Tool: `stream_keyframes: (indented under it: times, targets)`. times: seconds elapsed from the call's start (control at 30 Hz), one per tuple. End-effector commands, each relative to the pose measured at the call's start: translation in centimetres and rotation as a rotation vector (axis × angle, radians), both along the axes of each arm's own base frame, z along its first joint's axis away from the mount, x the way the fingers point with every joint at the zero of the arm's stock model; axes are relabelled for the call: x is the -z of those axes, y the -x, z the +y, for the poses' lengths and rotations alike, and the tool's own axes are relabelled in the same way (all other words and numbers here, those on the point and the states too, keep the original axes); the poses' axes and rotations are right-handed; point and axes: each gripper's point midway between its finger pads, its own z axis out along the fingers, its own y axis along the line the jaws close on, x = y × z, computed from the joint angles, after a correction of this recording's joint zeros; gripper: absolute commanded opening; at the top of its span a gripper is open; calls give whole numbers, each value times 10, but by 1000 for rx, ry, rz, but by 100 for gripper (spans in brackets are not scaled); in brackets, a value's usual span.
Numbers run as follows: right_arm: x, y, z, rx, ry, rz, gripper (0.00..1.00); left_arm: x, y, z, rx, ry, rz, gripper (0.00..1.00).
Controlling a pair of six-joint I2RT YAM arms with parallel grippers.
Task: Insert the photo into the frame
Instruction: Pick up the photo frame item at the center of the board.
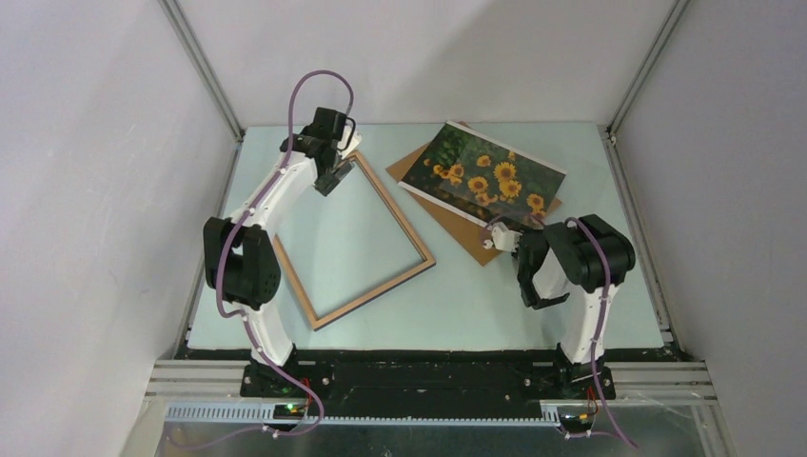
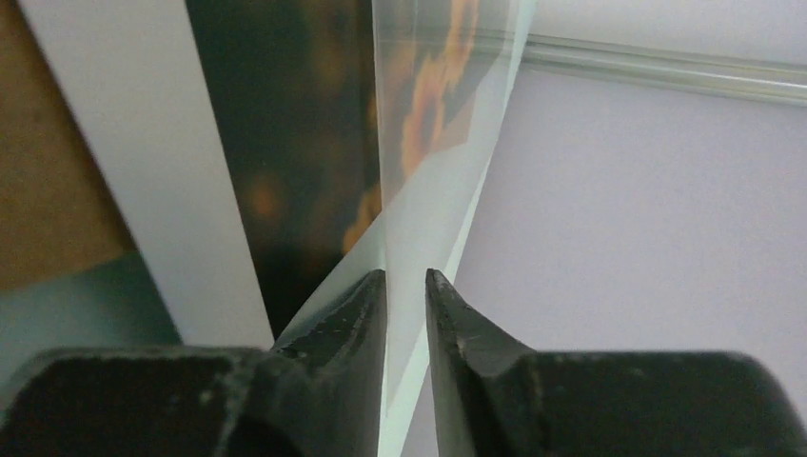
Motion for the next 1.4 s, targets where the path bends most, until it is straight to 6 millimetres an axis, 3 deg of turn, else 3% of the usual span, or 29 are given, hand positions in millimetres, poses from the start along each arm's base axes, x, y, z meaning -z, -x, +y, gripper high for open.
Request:
stream_keyframes:
  times: [0.0, 0.03, 0.07, 0.1, 0.13, 0.17, 0.2, 0.23, 0.27, 0.3, 0.33, 0.53, 0.77, 0.93, 0.97, 1.0, 1.03, 1.07, 1.1, 1.2, 1.37]
  targets:
    - [-9, 4, 10, -6, -124, 38, 20, -17, -5, -8, -12, 50, -64, 92]
    - [-1, 10, 11, 8, -156, 94, 18, -16, -4, -9, -10, 55, -61, 92]
    - [-21, 5, 15, 6, -195, 55, 14, -16, -4, -10, -11, 59, -62, 92]
    - [-9, 15, 17, 25, -236, 132, 12, -15, -3, -10, -11, 65, -61, 92]
    - [-31, 8, 22, 20, -282, 95, 9, -15, -3, -10, -10, 66, -60, 92]
    - [-20, 19, 25, 35, -336, 172, 8, -14, -2, -11, -10, 71, -59, 92]
    - [-44, 12, 30, 27, -388, 129, 5, -14, -1, -11, -10, 73, -59, 92]
    - [-37, 22, 34, 38, -431, 193, 4, -13, 0, -12, -11, 83, -57, 92]
    - [-59, 17, 39, 27, -470, 154, 1, -13, 1, -13, -10, 90, -58, 92]
    - [-57, 24, 43, 29, -498, 190, 0, -13, 3, -15, -11, 108, -59, 92]
    - [-73, 21, 47, 17, -521, 162, 0, -15, 4, -16, -11, 119, -64, 92]
    - [-105, 33, 69, 10, -609, 174, 0, -21, 19, -31, -25, 242, -91, 92]
    - [-128, 39, 114, -19, -709, 215, 0, -33, 39, -86, -85, 647, -87, 93]
    - [-128, 34, 150, -31, -752, 256, 0, -43, 51, -152, -126, 1034, 60, 93]
    - [-135, 30, 156, -31, -779, 246, 0, -40, 51, -160, -135, 1065, 90, 93]
    - [-129, 30, 164, -31, -779, 274, 0, -45, 53, -173, -123, 1104, 112, 93]
    - [-137, 26, 172, -32, -813, 266, 0, -41, 52, -178, -125, 1105, 126, 93]
    - [-129, 27, 179, -28, -811, 302, 0, -44, 52, -185, -135, 1124, 127, 93]
    - [-136, 24, 188, -31, -848, 299, 0, -44, 50, -194, -128, 1158, 146, 93]
    - [-133, 20, 213, -35, -877, 340, 0, -47, 45, -212, -177, 1261, 185, 93]
    - [-125, 19, 246, -38, -929, 387, 0, -36, 36, -234, -294, 1389, 270, 93]
